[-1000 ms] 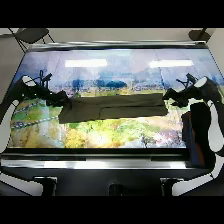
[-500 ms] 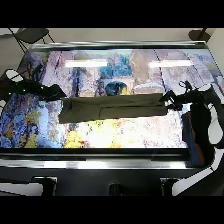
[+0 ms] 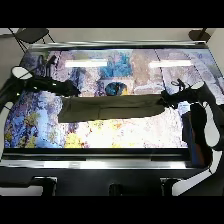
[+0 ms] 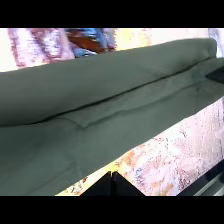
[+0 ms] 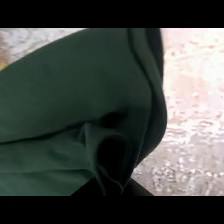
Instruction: Fold the shirts.
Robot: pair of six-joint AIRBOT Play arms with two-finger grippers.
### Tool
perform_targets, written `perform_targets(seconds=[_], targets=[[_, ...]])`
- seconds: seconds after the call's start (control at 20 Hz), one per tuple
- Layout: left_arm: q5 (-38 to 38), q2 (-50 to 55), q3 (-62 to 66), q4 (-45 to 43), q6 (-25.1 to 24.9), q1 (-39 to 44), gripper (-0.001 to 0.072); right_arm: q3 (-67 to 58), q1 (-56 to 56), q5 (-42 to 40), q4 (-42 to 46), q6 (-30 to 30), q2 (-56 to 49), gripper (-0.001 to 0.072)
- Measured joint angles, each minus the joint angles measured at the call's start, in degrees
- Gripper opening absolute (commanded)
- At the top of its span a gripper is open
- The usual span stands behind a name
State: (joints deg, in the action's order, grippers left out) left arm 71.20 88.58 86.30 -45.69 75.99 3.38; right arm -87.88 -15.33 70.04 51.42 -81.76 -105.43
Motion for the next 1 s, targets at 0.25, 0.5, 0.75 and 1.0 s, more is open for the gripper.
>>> perform_targets(seconds=[0.25,0.5,0.75,1.0], targets=[[-9.09,6.19,-3.69,4.17,4.02,13.11,0.0029,0.00,0.20,5.35,-0.85,-0.63,10.21,0.0041],[-20.13,15.91,-4.15,18.84,6.32,23.80,0.0028,-0.02,0.31,14.73,0.33,-1.62,21.35,0.0041],[-24.63,21.88,-3.06,31.80,5.42,29.16,0.0028,0.00,0.31,20.24,2.69,-2.89,31.32,0.0042],[-26.62,26.75,1.01,40.85,4.04,34.56,0.0027,0.00,0.31,22.32,2.40,-4.15,37.11,0.0042]])
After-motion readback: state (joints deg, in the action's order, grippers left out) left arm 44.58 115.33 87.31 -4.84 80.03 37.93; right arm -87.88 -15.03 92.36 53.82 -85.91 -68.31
